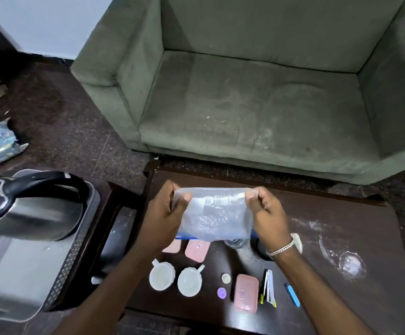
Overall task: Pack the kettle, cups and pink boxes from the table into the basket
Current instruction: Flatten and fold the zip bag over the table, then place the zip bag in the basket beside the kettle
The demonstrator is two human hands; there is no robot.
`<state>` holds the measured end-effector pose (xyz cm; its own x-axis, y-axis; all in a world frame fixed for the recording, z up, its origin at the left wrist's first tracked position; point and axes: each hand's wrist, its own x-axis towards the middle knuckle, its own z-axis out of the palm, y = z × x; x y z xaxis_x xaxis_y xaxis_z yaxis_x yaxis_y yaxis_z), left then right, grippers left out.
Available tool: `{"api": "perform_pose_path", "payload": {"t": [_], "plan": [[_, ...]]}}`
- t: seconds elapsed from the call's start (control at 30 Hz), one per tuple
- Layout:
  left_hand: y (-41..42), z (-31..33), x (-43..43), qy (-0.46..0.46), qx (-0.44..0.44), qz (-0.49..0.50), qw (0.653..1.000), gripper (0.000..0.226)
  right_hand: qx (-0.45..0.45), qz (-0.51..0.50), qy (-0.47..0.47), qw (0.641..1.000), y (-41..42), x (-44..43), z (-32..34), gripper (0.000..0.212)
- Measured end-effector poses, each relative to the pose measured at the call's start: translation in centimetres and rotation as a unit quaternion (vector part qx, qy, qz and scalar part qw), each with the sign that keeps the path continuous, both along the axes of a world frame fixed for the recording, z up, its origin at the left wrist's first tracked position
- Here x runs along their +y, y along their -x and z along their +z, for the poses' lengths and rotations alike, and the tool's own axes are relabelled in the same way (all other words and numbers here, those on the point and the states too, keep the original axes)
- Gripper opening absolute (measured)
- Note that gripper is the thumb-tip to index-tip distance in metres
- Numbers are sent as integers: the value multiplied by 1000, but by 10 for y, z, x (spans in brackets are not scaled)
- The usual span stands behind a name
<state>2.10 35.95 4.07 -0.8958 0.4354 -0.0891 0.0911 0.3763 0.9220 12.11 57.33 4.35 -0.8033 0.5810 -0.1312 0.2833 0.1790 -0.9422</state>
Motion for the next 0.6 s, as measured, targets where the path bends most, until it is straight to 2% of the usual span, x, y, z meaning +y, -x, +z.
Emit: {"api": "perform_pose_path", "payload": {"t": [0.1, 0.2, 0.27, 0.33, 0.47, 0.6], "plan": [[-3, 2, -28, 18, 64, 92, 994, 25, 37, -20, -30, 999, 21, -44, 2, 26], [-1, 5, -62, 4, 103, 154, 983, 35, 54, -44, -46, 997, 40, -91, -2, 7], [4, 8, -93, 31, 115, 161, 980, 31, 60, -26, -42, 997, 51, -121, -4, 19], [7, 11, -122, 69, 124, 155, 978, 22, 64, 24, -29, 997, 60, -144, -5, 24], [14, 18, -201, 106, 104, 170, 974, 16, 47, 156, -19, 986, 75, -200, -11, 18], [20, 21, -278, 148, 48, 124, 980, 42, 23, 272, 23, 962, 78, -259, -16, 42]]}}
